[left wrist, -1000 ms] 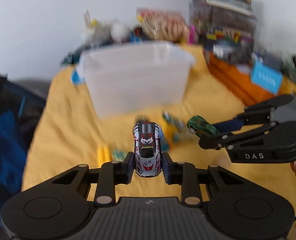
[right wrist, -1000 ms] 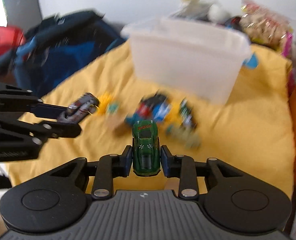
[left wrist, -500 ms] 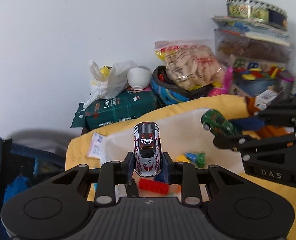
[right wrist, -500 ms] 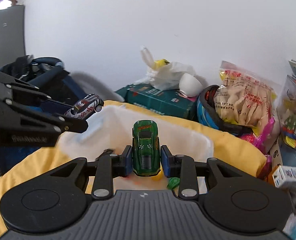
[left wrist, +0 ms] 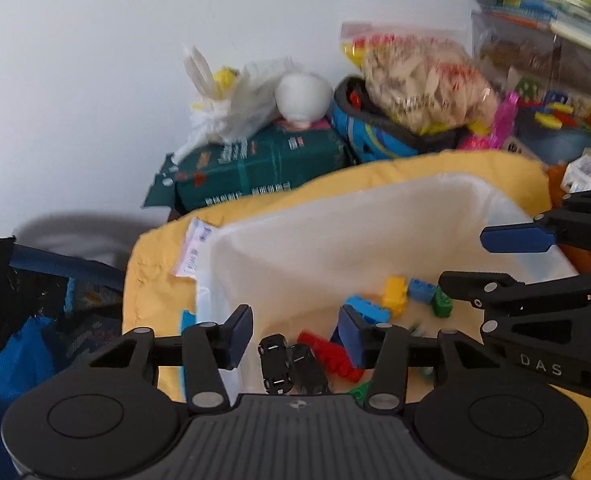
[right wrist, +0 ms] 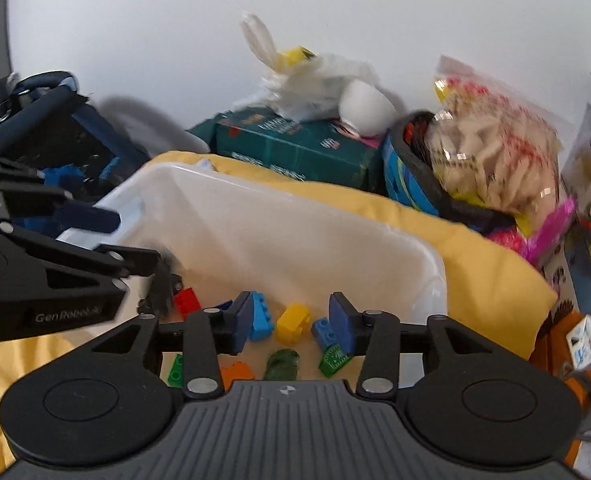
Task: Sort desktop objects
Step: 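Grasp the black car with the left tool while the right tool grasps a small green car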
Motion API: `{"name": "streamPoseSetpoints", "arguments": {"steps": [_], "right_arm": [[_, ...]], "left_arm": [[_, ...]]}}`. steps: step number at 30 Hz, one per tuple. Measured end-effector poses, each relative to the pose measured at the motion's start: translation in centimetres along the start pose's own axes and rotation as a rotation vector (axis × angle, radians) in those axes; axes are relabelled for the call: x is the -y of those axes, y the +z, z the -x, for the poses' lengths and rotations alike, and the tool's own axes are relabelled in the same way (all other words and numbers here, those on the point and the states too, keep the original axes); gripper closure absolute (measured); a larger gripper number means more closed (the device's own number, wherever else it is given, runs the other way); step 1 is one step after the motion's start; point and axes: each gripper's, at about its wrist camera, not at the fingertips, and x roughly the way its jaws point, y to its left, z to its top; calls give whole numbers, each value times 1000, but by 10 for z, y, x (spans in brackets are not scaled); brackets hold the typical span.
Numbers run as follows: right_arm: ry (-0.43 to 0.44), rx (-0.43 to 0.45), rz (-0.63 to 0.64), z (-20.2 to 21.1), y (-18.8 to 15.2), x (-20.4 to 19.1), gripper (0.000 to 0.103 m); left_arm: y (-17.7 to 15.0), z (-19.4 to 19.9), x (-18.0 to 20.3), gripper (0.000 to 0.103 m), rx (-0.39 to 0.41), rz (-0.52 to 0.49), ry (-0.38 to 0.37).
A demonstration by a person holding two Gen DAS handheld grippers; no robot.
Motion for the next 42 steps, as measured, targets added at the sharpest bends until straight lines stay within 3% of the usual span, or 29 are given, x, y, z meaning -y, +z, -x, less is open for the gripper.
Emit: {"name": "streamPoseSetpoints", "arguments": {"steps": [2,5,9,15,18,21,28,31,33,34,39,42], "right_arm": [[12,45,14,17,-1,0,57],[58,107,22,45,-11,2,57],[56,129,81,71,-41,0,58],[64,-11,173,54,-93,-18,65],[102,-81,200,37,-113,-34,67],[121,-121,243,19,-127,-47,69],[148,-222,161,-15,-136,-37,78],[127,-202,138,-9,-137,-36,88],[107,-166,136,3,-136,-37,88],[99,-148,132,12,-136,-36,88],[92,-99,109,37,-137,-36,89],[82,-84,107,44,-139,-39,89]], "left_arm": [[-5,23,-2,49,54,18,-22],[-23,54,0,37,111,1,-52],[-51,71,15,35,94,-107,-61],[-98,53,38,35,-19,-162,-155],[-110,31,42,36,-82,-124,-189],[-114,10,41,36,-94,-105,-198],[-116,-23,39,38,-189,-7,-249],[-120,-38,39,48,-231,6,-235],[-122,-46,38,65,-258,40,-266],[-122,-48,37,68,-256,63,-290],[-120,-55,34,70,-279,142,-346],[-120,-44,43,71,-239,94,-319]]}}
